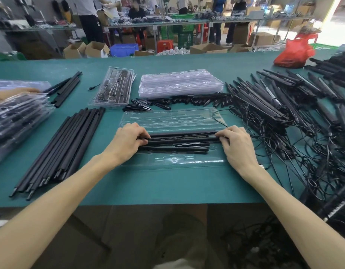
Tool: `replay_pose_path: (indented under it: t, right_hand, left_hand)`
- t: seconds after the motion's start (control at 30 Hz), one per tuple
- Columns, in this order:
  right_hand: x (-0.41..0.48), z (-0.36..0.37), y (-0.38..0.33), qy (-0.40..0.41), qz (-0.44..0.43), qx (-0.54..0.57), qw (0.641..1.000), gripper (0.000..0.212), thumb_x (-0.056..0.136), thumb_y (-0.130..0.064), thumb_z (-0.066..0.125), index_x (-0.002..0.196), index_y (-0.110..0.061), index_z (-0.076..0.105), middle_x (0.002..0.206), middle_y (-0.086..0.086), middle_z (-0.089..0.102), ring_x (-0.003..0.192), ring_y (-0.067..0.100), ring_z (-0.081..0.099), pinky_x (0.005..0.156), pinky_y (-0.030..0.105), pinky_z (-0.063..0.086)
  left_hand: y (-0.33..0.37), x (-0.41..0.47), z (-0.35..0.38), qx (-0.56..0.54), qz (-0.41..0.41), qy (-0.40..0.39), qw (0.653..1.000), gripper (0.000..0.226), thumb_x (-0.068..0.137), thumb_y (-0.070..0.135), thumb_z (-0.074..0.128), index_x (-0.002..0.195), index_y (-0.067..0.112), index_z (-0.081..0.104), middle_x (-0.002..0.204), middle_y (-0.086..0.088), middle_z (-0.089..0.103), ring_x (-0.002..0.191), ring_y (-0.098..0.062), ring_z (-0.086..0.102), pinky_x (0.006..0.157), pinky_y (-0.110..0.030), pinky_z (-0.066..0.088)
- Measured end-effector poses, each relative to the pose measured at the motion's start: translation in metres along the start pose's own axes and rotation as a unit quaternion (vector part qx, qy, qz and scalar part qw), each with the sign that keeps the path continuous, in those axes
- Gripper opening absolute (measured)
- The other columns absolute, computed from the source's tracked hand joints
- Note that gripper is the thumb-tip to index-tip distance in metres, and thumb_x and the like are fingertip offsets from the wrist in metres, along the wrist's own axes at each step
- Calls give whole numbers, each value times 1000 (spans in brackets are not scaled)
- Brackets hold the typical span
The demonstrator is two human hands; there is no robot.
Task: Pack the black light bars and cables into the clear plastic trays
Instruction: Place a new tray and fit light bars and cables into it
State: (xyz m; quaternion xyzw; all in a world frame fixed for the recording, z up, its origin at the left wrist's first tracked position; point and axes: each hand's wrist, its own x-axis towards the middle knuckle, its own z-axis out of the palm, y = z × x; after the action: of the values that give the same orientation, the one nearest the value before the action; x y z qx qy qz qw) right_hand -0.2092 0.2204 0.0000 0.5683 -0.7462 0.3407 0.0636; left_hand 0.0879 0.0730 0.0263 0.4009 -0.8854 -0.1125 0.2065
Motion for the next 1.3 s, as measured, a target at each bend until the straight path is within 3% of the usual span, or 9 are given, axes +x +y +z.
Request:
replay_pose_path:
  t: [0.2,0.4,0.6,0.87,0.93,1.03,1.13,1.3]
  right_hand:
    - [-1,0,-1,8,3,-5,1000,21,100,-8,56,111,-5,74,106,7,64,107,28,50,98,37,43]
    - [-2,0,-3,9,-10,-12,1000,21,99,-7,56,110,-6,74,104,8,65,106,28,50,96,37,43]
    - [-1,0,-1,0,-12,-15,1000,21,98,-6,58,107,-6,77,103,7,67,103,28,51,95,38,43]
    - [4,-1,-2,-30,-31,-61,997,22,96,-8,57,108,-6,75,98,5,62,100,29,49,91,40,41]
    - [4,-1,-3,-35,-37,-70,996,22,96,-8,56,108,-6,75,99,5,62,99,29,48,90,41,41]
    - [1,0,-4,-28,-32,-74,996,21,96,-8,57,108,-5,75,99,8,61,98,31,50,89,43,41]
    - [0,2,-4,-25,-24,-72,997,21,96,-7,57,107,-5,75,99,10,60,98,33,51,88,43,41]
    - [0,3,-2,-19,-23,-72,997,21,97,-8,58,109,-5,74,99,10,59,98,31,50,88,41,40]
  left_hand:
    - [-2,-3,7,21,3,24,1000,11,94,16,69,104,21,72,95,9,54,104,-18,50,91,-35,31]
    - [0,-3,7,11,-10,37,999,9,93,16,71,101,19,71,95,8,55,101,-19,51,96,-45,42]
    - [1,9,-3,-8,-34,-25,999,11,87,16,77,98,17,72,94,0,60,95,-22,59,94,-45,49]
    - [-7,12,-6,-45,-32,-36,998,15,84,16,82,90,26,72,86,8,64,80,-8,62,81,-27,51]
    - [-9,12,-9,-46,-33,-36,998,9,86,20,79,92,26,75,85,10,65,82,-11,62,78,-24,47]
    - [-10,13,-11,-9,-20,-19,1000,11,94,29,71,97,21,77,87,6,63,89,-19,59,79,-33,45]
    - [-5,16,-11,50,15,-38,998,14,97,24,66,105,19,76,94,3,61,96,-23,58,81,-37,47]
    - [-4,19,-10,50,13,-48,998,17,99,27,62,107,17,74,97,2,61,101,-25,58,89,-43,49]
